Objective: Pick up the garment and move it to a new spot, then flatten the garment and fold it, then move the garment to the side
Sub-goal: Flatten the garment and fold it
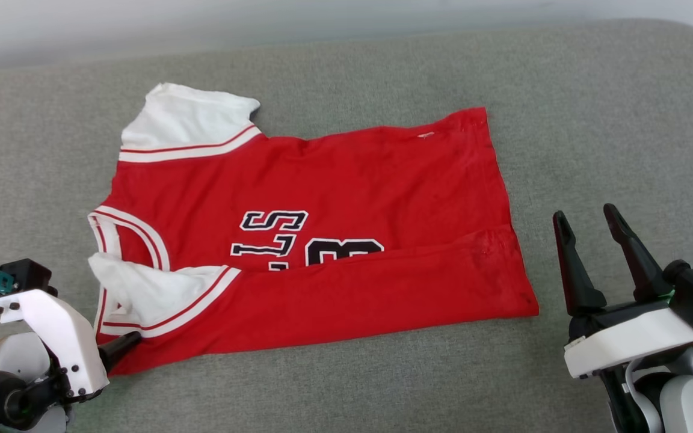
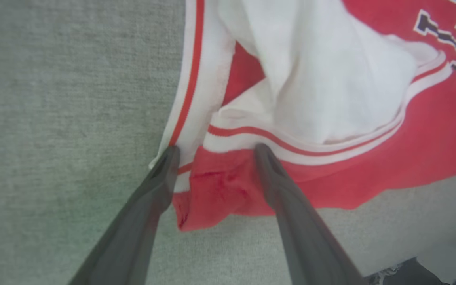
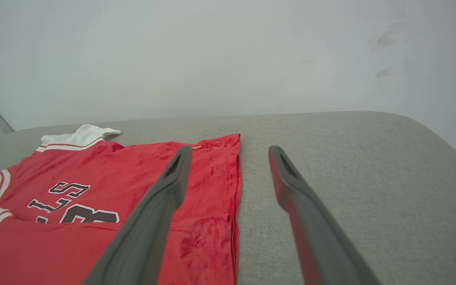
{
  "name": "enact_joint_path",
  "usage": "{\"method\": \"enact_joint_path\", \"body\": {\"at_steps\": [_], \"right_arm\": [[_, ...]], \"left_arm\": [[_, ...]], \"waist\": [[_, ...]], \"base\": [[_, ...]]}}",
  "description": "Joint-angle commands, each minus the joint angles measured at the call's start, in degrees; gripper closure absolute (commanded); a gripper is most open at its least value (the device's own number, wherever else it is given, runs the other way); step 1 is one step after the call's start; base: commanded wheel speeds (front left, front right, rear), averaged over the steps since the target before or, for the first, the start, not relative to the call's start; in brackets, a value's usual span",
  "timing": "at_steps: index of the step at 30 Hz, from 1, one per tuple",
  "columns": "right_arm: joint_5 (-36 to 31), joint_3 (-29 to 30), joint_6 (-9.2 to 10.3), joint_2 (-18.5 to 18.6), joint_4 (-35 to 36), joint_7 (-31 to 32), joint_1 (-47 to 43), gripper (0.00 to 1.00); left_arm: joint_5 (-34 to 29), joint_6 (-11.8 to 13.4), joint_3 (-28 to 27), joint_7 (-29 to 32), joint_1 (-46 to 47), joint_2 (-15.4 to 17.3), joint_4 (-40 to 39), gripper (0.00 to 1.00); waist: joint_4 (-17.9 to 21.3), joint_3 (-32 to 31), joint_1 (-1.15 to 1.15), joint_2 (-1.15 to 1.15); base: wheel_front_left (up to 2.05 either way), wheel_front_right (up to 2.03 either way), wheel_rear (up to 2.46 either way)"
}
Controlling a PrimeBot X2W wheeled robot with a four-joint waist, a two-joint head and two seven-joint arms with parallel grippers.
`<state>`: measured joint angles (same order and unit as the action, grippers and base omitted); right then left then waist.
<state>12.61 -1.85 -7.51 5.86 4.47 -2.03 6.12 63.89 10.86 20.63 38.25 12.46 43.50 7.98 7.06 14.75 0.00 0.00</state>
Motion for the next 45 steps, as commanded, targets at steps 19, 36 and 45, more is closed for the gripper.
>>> {"method": "enact_joint_path", "body": {"at_steps": [19,36,45], "right_arm": [[9.75,5.83,0.03,5.40,-7.23,31.74,1.58,0.00],[12.87,-2.29,0.02,4.26,-21.23,47.62,9.24,1.00],[13.53,-2.50,0.03,8.02,-18.17,43.69,10.58,1.00]], "left_arm": [[-6.60,-3.40,1.69,-12.26,1.78,-4.77,-4.16,1.00],[-10.07,-1.86,2.73,-16.38,3.67,-7.48,-8.90,1.00],[-10.25,-0.39,1.94,-21.02,0.28,-9.61,-7.16,1.00]], "waist": [[-4.69,-3.16,0.00,0.00],[-7.76,2.19,0.00,0.00],[-7.60,-3.34,0.00,0.00]], "base": [[0.00,0.00,0.00],[0.00,0.00,0.00],[0.00,0.00,0.00]]}}
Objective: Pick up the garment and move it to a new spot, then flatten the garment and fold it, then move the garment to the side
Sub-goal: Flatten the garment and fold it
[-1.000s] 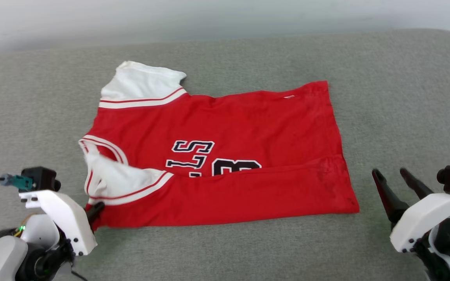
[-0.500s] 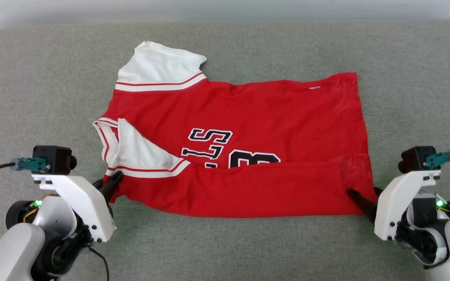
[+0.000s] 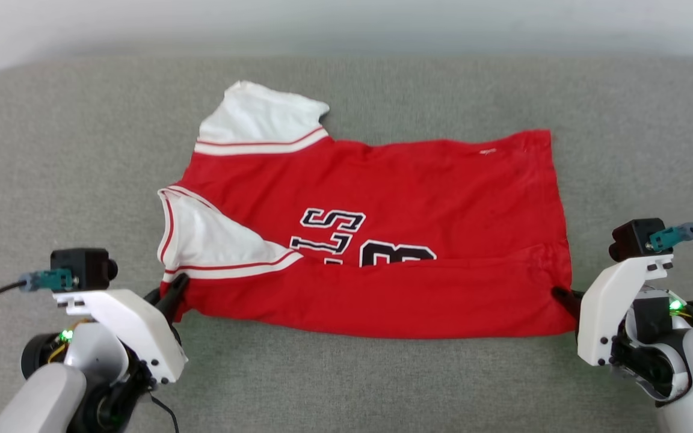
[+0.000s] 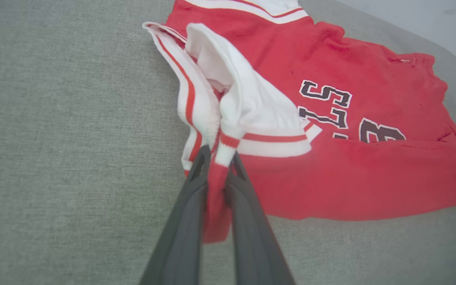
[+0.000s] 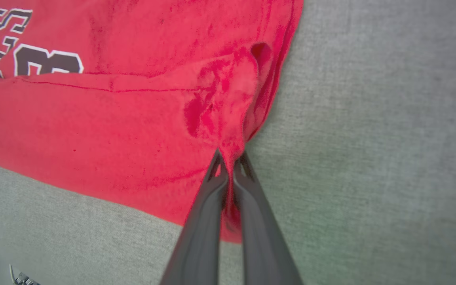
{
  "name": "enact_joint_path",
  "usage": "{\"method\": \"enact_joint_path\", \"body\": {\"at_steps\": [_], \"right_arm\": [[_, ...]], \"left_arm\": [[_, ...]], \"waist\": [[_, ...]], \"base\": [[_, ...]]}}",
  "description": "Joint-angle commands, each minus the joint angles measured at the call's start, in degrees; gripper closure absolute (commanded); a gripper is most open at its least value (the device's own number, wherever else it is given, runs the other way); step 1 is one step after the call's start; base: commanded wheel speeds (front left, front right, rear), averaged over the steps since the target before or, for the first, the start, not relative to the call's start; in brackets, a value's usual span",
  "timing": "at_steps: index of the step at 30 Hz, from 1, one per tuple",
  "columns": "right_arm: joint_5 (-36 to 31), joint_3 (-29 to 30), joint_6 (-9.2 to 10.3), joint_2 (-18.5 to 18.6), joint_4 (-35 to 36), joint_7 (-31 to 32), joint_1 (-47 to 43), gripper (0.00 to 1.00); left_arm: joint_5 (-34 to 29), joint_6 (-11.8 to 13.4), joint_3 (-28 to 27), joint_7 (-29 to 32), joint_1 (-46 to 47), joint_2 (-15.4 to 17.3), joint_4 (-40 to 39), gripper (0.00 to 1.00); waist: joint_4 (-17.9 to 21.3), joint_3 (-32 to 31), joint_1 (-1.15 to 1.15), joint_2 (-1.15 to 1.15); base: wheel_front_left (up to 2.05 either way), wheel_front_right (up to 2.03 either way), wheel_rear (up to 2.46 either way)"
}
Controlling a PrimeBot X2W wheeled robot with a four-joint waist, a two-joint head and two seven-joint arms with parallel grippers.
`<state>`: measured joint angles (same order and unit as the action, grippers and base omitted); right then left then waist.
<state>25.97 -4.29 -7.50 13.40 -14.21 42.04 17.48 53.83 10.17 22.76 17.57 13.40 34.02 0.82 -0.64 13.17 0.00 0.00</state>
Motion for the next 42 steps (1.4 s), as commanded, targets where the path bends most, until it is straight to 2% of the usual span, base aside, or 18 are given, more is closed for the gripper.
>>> {"method": "enact_joint_path", "body": {"at_steps": [1,8,13,16,17,18,19,20,23,30,33,37,42], "right_arm": [[0.25,-0.10,0.02,0.67,1.12,-0.52,-1.11,1.00],[0.20,0.48,0.02,1.00,5.92,0.01,-5.98,1.00],[-0.58,2.40,0.02,0.16,8.87,1.96,-11.51,1.00],[-1.24,3.57,0.02,-0.77,8.84,2.58,-14.45,1.00],[-1.01,3.67,0.02,-1.20,8.40,2.30,-15.04,0.96],[-1.10,3.80,0.02,-1.42,7.77,1.80,-15.58,0.54],[-1.12,3.94,0.02,-1.66,6.88,1.27,-15.99,0.00],[-0.92,4.07,0.02,-1.99,6.03,0.51,-16.38,0.00],[-1.25,3.73,0.02,-2.33,5.21,-4.01,-16.47,0.00],[-2.75,3.60,0.02,-2.77,7.44,-22.76,-14.84,0.00],[-4.88,4.75,0.02,-3.25,8.61,-29.40,-13.56,0.00],[-7.25,5.01,0.02,-3.73,10.64,-34.15,-11.87,0.00],[-10.82,5.17,0.02,-5.32,16.09,-38.83,-8.47,0.00]], "left_arm": [[-0.07,0.48,-0.34,-0.92,-1.24,-0.40,-0.20,1.00],[0.53,3.03,-0.95,-2.38,-6.25,-0.75,-1.56,1.00],[2.12,4.56,-0.17,-0.27,-11.30,-0.18,-2.05,1.00],[3.48,4.63,0.63,1.25,-13.30,-0.75,-1.11,1.00],[3.67,4.84,0.81,1.51,-13.79,-0.97,-0.31,1.00],[4.03,4.93,1.04,1.72,-14.09,-1.37,0.53,1.00],[4.49,4.72,1.27,1.82,-14.07,-1.97,1.35,0.58],[4.52,4.76,1.28,1.55,-13.67,-2.45,2.22,0.00],[3.93,3.96,1.33,-0.06,-12.02,-3.58,4.84,0.00],[0.11,1.95,-1.15,-9.65,-8.34,-3.94,6.88,0.00],[-1.94,2.14,-2.14,-13.56,-5.93,-4.11,6.33,0.00],[-4.20,1.93,-2.38,-15.96,-2.74,-3.69,5.84,0.00],[-7.10,1.73,-3.19,-17.43,5.40,-2.71,5.40,0.00]], "waist": [[0.13,-2.57,0.00,0.00],[0.28,-7.96,0.00,0.00],[0.56,-9.84,0.00,0.00],[0.87,-9.81,0.00,0.00],[0.99,-9.77,0.00,0.00],[1.10,-9.67,0.00,0.00],[1.18,-9.51,0.00,0.00],[1.21,-9.40,0.00,0.00],[1.42,-9.11,0.00,0.00],[3.43,-9.64,0.00,0.00],[4.38,-9.53,0.00,0.00],[5.45,-8.14,0.00,0.00],[7.21,-2.41,0.00,0.00]], "base": [[0.00,0.00,0.00],[0.00,0.00,0.00],[0.00,0.00,0.00],[0.00,0.00,0.00],[0.00,0.00,0.00],[0.00,0.00,0.00],[0.00,0.00,0.00],[0.00,0.00,0.00],[0.00,0.00,0.00],[0.00,0.00,0.00],[0.00,0.00,0.00],[0.00,0.00,0.00],[0.00,0.00,0.00]]}}
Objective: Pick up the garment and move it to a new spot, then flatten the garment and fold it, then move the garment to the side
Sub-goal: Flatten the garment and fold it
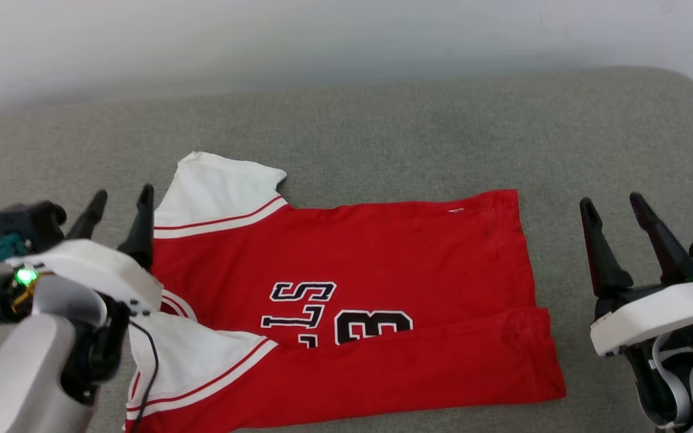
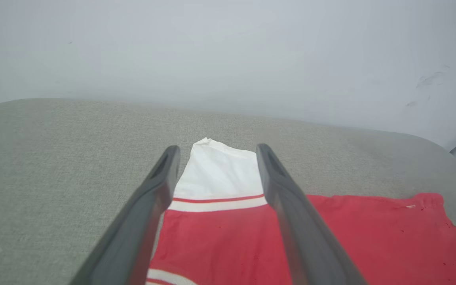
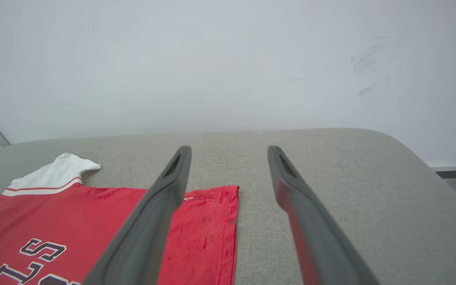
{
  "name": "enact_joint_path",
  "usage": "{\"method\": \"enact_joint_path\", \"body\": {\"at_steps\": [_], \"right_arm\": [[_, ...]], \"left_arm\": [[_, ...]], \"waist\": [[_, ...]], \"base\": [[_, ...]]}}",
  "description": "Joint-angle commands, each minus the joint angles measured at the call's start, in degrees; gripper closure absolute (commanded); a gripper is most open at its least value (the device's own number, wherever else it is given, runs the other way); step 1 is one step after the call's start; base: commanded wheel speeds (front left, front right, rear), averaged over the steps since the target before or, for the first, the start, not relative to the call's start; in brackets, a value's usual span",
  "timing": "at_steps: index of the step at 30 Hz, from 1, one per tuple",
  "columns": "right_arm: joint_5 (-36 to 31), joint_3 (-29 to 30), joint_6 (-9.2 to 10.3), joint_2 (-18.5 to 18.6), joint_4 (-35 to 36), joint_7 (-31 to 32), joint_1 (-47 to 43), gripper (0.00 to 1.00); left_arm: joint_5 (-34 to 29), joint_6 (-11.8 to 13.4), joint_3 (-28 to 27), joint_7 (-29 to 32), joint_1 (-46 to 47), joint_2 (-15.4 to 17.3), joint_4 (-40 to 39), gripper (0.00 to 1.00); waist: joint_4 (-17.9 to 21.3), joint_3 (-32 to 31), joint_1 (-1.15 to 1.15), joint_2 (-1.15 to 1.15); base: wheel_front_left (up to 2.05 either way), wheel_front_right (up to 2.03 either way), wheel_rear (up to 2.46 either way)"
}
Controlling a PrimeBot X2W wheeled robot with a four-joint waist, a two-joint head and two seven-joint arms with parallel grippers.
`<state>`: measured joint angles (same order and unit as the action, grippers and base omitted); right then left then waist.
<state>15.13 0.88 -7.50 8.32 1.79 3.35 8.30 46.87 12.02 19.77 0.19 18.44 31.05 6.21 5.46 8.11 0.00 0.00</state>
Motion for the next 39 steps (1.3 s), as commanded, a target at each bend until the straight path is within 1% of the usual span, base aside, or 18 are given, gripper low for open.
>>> {"method": "enact_joint_path", "body": {"at_steps": [1,5,8,12,15,17,21,24,28,30,31,33,35,37,39], "right_arm": [[-0.51,-0.10,0.02,-0.67,1.13,-0.54,1.45,0.00],[-2.40,0.01,0.02,-1.99,4.72,-1.72,4.01,0.00],[-3.02,0.11,0.02,-2.86,7.10,-2.27,5.79,0.00],[-3.44,0.24,0.02,-3.94,8.84,-2.98,7.33,0.00],[-3.32,0.12,0.02,-4.46,9.15,-3.29,8.00,0.00],[-2.99,-0.33,0.02,-4.75,8.95,-3.73,8.28,0.00],[-1.95,-1.01,0.02,-5.21,7.89,-4.49,8.34,0.00],[-1.32,-1.63,0.02,-5.42,6.96,-5.33,8.47,0.00],[-0.54,-2.32,0.02,-5.53,5.58,-5.82,8.71,0.00],[-0.31,-2.46,0.02,-5.54,4.83,-5.91,8.83,0.00],[-0.11,-2.52,0.02,-5.55,4.47,-5.77,8.82,0.00],[0.26,-2.56,0.02,-5.56,3.86,-5.49,8.96,0.00],[0.80,-2.52,0.02,-5.57,3.32,-4.89,8.94,0.00],[1.48,-2.46,0.02,-5.55,2.79,-4.00,8.96,0.00],[2.33,-2.38,0.02,-5.55,2.32,-2.86,9.41,0.00]], "left_arm": [[-0.56,-0.28,-0.41,0.03,2.34,0.51,0.17,0.00],[-1.35,-1.74,-0.74,2.07,10.03,2.17,1.89,0.00],[-0.83,-3.43,-0.85,5.31,15.87,3.68,3.63,0.00],[0.64,-6.18,0.02,13.18,22.99,6.60,6.61,0.00],[3.43,-7.99,0.67,21.83,27.23,8.58,8.79,0.00],[4.61,-8.79,1.46,28.59,29.56,11.07,10.15,0.00],[6.62,-8.64,2.63,39.66,32.70,14.75,11.56,0.00],[7.21,-8.35,3.31,45.22,33.98,16.87,12.59,0.00],[7.92,-7.74,4.76,49.75,33.47,17.17,14.98,0.00],[8.97,-7.24,5.47,51.87,32.61,16.18,16.49,0.00],[9.26,-6.99,6.05,53.05,31.92,15.74,17.13,0.49],[10.09,-6.48,6.48,53.91,30.77,14.57,18.15,1.00],[10.57,-6.30,6.64,53.84,29.94,13.63,18.75,1.00],[10.66,-6.26,6.19,52.16,29.76,13.00,19.18,1.00],[10.33,-6.73,5.79,50.13,30.01,12.49,19.45,1.00]], "waist": [[1.48,4.04,0.00,0.00],[2.89,9.31,0.00,0.00],[4.11,12.90,0.00,0.00],[5.99,16.61,0.00,0.00],[7.38,18.95,0.00,0.00],[8.48,20.27,0.00,0.00],[10.51,22.84,0.00,0.00],[11.83,24.35,0.00,0.00],[13.05,25.55,0.00,0.00],[13.39,25.65,0.00,0.00],[13.54,25.61,0.00,0.00],[13.62,25.34,0.00,0.00],[13.47,24.86,0.00,0.00],[13.10,24.14,0.00,0.00],[12.49,23.22,0.00,0.00]], "base": [[0.00,0.00,0.00],[0.00,0.00,0.00],[0.00,0.00,0.00],[0.00,0.00,0.00],[0.00,0.00,0.00],[0.00,0.00,0.00],[0.00,0.00,0.00],[0.00,0.00,0.00],[0.00,0.00,0.00],[0.00,0.00,0.00],[0.00,0.00,0.00],[0.00,0.00,0.00],[0.00,0.00,0.00],[0.00,0.00,0.00],[0.00,0.00,0.00]]}}
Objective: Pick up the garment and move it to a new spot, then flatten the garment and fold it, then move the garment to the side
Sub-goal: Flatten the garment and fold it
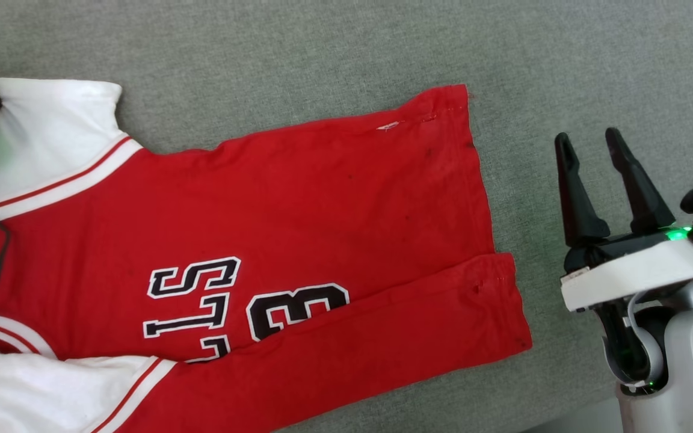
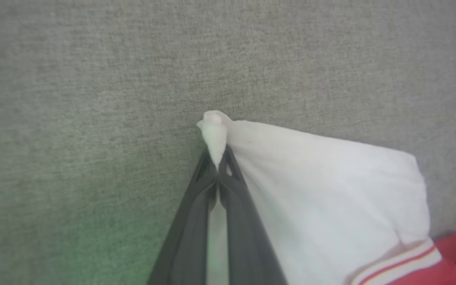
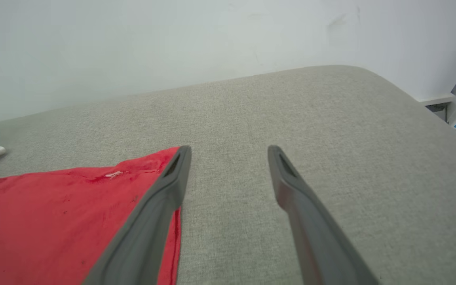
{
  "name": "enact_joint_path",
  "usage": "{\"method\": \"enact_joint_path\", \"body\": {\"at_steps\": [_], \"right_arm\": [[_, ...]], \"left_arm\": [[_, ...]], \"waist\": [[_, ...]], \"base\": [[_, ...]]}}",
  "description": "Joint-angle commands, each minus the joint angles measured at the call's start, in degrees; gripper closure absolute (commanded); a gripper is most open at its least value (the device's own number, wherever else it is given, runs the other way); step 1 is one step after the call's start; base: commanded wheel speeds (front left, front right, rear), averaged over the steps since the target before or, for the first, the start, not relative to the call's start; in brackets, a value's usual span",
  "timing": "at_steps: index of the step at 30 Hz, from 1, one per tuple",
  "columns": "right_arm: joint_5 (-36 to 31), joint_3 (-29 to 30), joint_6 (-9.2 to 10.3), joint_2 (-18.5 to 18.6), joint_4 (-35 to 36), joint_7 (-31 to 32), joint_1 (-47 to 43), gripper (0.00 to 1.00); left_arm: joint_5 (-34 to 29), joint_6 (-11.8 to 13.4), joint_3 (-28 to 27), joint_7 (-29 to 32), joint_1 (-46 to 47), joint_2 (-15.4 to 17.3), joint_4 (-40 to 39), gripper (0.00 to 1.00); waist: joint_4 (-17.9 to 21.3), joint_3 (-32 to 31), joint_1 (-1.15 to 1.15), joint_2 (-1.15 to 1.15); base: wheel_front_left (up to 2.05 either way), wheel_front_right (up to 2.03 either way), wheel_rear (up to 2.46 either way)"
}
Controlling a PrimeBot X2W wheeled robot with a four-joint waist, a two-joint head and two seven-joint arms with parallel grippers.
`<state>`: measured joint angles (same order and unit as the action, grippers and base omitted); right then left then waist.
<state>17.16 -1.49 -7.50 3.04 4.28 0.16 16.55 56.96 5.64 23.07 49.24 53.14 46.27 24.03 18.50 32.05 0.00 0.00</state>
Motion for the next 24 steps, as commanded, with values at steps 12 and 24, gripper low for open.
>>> {"method": "enact_joint_path", "body": {"at_steps": [12,24], "right_arm": [[9.26,-1.89,0.02,6.19,-14.31,19.65,10.45,0.00],[9.74,-5.05,0.02,9.48,-28.85,37.45,25.46,0.00]], "left_arm": [[-2.82,-4.16,1.69,-12.71,-1.29,-7.10,0.94,1.00],[-5.96,-4.86,3.50,-18.27,1.03,-10.24,-5.32,1.00]], "waist": [[-7.10,-8.14,0.00,0.00],[-13.53,-4.90,0.00,0.00]], "base": [[0.00,0.00,0.00],[0.00,0.00,0.00]]}}
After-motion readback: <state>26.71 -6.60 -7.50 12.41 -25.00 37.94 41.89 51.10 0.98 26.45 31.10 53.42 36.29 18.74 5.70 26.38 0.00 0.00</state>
